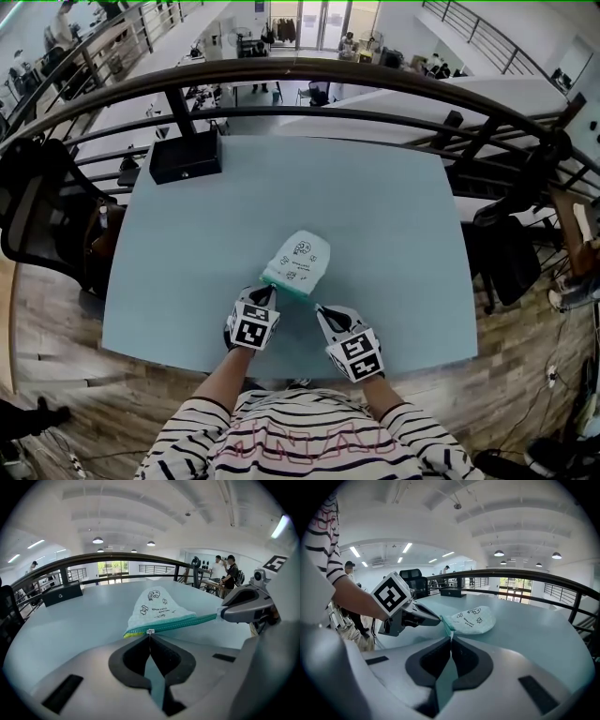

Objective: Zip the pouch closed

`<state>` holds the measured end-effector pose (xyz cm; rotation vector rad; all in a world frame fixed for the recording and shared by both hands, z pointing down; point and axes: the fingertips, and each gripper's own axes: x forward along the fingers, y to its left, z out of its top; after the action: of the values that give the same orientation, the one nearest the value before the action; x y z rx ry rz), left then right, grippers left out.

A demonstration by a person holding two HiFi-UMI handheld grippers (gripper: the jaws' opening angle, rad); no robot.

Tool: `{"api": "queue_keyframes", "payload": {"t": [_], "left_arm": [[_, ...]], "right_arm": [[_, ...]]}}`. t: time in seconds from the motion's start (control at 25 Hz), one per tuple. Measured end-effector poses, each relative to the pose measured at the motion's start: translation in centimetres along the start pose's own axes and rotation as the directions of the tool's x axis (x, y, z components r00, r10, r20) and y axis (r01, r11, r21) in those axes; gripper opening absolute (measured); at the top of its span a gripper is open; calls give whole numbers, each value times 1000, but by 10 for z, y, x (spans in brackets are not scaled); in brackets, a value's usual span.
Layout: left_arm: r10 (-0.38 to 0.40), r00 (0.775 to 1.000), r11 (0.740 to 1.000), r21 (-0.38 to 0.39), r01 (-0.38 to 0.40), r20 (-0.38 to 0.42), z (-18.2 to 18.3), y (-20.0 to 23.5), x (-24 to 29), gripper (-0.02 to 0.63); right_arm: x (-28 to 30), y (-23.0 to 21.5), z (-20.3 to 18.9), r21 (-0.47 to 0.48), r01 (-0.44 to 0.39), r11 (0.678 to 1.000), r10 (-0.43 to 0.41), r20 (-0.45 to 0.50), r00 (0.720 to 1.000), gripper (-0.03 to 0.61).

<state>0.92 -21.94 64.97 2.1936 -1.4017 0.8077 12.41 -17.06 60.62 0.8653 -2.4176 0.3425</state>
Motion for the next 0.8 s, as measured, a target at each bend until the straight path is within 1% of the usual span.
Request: {"api": "queue_keyframes", "payload": {"t": [0.08, 0.16, 0.28, 0.44, 0.64, 0.8], "left_arm": [[1, 1000, 1000, 15, -1, 2, 3, 2, 2, 26], [0, 1000, 1000, 30, 0, -13, 2, 3, 3, 26], [0, 1000, 1000, 30, 1, -26, 2, 4, 4, 26], [17, 999, 1000, 17, -17, -33, 3, 17, 4, 26], [13, 999, 999, 40, -11, -40, 4, 24, 8, 27], [21, 999, 999, 50, -19, -45, 4, 32, 8, 28]], "right_arm": [[0, -1, 0, 3, 2, 1000, -2, 0, 1000, 34], [1, -1, 0, 3, 1, 1000, -1, 2, 1000, 34], [1, -2, 2, 6, 3, 1000, -3, 3, 1000, 34], [-2, -8, 1, 29, 21, 999, -21, -2, 1000, 34], [1, -9, 0, 41, 24, 999, -24, -1, 1000, 34], [1, -11, 0, 48, 42, 998, -42, 1, 999, 29]]}}
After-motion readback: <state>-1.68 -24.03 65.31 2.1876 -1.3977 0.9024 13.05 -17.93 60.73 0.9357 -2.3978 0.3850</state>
